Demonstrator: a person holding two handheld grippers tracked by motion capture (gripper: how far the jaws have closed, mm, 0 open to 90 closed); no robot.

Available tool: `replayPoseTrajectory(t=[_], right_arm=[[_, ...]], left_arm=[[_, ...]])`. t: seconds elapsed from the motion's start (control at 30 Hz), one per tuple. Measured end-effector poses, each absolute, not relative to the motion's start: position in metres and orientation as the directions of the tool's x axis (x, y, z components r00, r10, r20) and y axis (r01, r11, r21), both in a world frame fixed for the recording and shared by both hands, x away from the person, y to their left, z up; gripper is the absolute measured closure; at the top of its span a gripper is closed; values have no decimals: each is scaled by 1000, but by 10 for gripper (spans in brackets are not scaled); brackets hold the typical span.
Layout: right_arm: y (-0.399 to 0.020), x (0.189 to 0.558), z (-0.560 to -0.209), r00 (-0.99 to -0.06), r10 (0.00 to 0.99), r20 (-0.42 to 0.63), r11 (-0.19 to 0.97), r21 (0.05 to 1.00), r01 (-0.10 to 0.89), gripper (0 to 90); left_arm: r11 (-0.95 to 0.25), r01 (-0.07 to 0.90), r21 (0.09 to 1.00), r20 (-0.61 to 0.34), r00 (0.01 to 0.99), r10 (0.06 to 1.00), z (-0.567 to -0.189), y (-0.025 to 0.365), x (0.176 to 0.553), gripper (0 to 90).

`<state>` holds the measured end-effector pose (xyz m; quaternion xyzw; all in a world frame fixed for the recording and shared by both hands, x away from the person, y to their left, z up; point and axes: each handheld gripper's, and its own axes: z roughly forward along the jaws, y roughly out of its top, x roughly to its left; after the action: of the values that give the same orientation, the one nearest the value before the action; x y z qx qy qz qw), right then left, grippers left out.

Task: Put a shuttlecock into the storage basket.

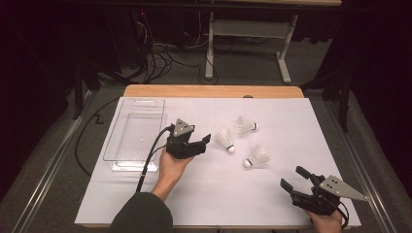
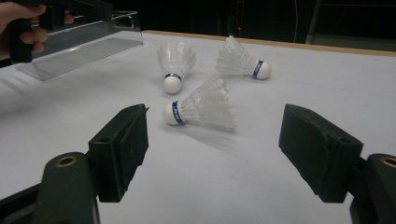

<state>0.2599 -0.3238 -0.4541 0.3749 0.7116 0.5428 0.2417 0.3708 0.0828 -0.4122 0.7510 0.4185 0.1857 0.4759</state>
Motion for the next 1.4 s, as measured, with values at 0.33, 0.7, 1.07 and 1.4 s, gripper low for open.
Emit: replayPoseTrajectory(t=[0.33, 0.7, 1.07, 1.4], right_arm=[[-323, 260, -454, -607, 792, 61, 135, 953, 271, 244], [-323, 259, -454, -608, 792, 60, 134, 954, 269, 244], [-323, 259, -454, -611, 790, 57, 137, 954, 266, 244], [-322, 260, -454, -613, 788, 56, 140, 954, 267, 244]], left_arm=[[-255, 469, 846, -92, 598, 796, -409, 69, 383, 325], [-263, 498, 826, -117, 609, 784, -408, 60, 396, 349], [-346, 580, 737, -123, 620, 775, -403, 51, 414, 397], [-441, 629, 640, -110, 643, 757, -397, 39, 428, 394]])
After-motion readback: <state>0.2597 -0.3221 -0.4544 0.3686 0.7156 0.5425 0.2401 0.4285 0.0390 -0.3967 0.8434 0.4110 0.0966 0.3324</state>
